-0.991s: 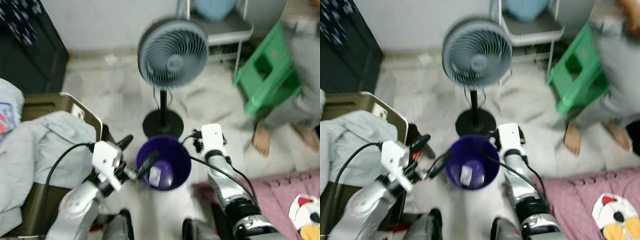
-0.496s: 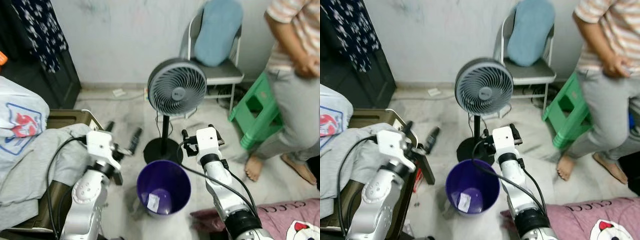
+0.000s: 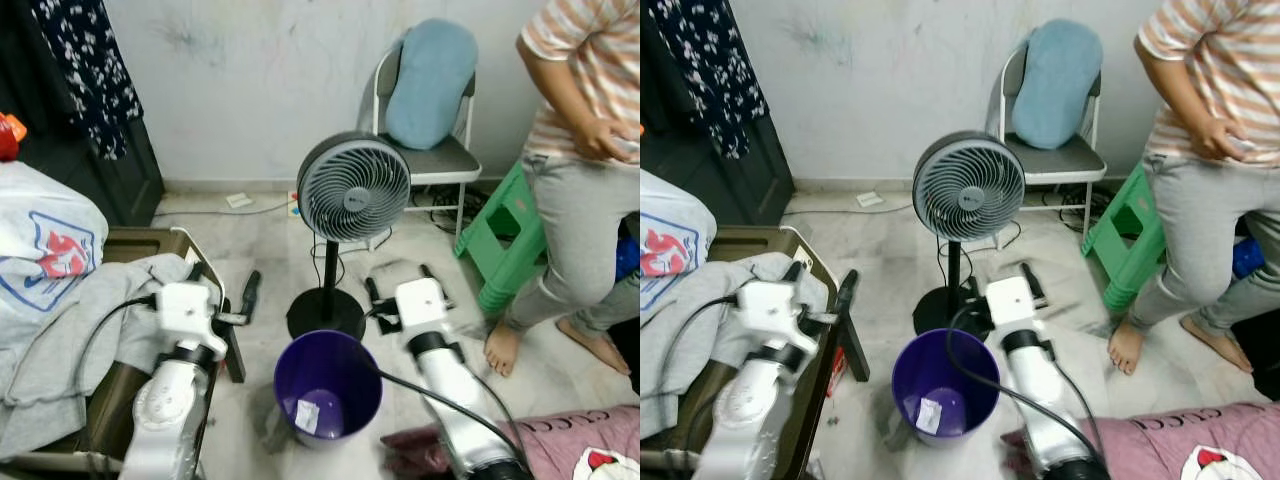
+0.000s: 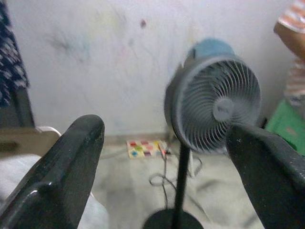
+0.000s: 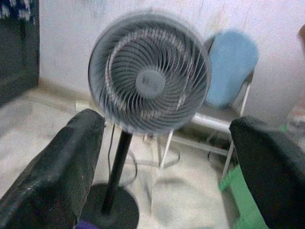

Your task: Clean up the room

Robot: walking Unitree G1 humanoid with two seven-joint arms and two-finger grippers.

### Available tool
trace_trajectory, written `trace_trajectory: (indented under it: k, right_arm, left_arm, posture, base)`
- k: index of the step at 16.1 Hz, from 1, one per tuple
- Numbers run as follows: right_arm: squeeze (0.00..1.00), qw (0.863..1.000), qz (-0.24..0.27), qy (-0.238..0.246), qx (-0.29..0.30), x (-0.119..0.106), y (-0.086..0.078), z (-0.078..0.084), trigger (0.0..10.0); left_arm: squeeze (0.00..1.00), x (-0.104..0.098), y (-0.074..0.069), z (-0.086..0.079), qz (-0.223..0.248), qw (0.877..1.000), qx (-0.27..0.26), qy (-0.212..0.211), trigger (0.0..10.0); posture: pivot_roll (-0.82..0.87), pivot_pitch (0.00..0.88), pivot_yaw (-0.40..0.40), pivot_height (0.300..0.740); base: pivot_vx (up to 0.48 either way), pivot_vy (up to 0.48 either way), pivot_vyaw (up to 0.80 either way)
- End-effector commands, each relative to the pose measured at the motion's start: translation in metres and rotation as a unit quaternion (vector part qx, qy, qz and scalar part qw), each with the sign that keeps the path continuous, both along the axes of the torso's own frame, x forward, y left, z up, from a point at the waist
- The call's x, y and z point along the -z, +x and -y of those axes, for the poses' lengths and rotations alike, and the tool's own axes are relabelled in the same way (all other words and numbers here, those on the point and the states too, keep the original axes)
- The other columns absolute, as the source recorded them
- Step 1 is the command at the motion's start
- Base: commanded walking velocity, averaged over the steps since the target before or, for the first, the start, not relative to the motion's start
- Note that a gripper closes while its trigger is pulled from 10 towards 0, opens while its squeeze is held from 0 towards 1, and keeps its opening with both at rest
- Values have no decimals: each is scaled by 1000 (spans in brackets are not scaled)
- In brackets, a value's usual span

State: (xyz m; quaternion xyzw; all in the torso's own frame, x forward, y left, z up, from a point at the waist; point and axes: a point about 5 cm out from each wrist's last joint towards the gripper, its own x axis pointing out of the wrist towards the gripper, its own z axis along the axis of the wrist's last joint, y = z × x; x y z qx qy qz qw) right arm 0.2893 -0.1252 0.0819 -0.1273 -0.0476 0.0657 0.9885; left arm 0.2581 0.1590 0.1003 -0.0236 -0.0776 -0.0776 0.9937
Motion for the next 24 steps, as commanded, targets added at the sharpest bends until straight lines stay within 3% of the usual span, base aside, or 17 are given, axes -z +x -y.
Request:
trace_trajectory:
  k: [1, 4, 5, 8, 12, 16, 17, 19, 24]
  right_arm:
    - [0, 1000, 13, 5, -3, -9, -2, 2, 10000]
    - [0, 1000, 12, -20, -18, -14, -37, 18, 10000]
    - [0, 1000, 7, -22, -20, -14, -40, 19, 10000]
    - [0, 1000, -2, 8, -28, -24, -34, 10, 10000]
    - [0, 999, -11, -17, -35, -27, -34, 13, 10000]
    - [0, 999, -16, -18, -37, -28, -31, 9, 10000]
    - [0, 999, -18, -17, -38, -29, -29, 8, 10000]
    - [0, 999, -18, -17, -39, -29, -28, 7, 10000]
    - [0, 999, -20, -21, -44, -29, -29, 5, 10000]
  left_arm:
    - [0, -7, -3, -1, 10, 1000, -2, -3, 10000]
    - [0, -2, -35, -10, 1, 1000, -15, -9, 10000]
    - [0, -3, -38, -11, 1, 1000, -20, -9, 10000]
    - [0, -11, -36, -5, 8, 1000, -15, -14, 10000]
    - [0, -8, -34, 1, -3, 1000, -11, -23, 10000]
    - [0, -8, -31, 6, -10, 1000, 5, -21, 10000]
    - [0, 0, -30, 11, -36, 999, 18, 10, 10000]
    - [0, -2, -29, 14, -31, 999, 39, 4, 10000]
    - [0, -3, -27, 17, -24, 999, 31, 24, 10000]
  posture:
    - [-37, 15, -7, 740]
    - [-33, 39, -40, 740]
    - [-32, 41, -43, 740]
    - [-34, 69, -52, 740]
    - [-47, 78, -56, 740]
    - [-49, 82, -57, 740]
    - [-45, 87, -59, 740]
    - [-45, 87, -59, 740]
    - [-48, 88, -63, 740]
  base:
    - [0, 0, 0]
    - [0, 0, 0]
    - [0, 0, 0]
    - [0, 0, 0]
    - [0, 0, 128]
    - [0, 0, 800]
    - [0, 0, 800]
    - [0, 0, 800]
    - [0, 0, 800]
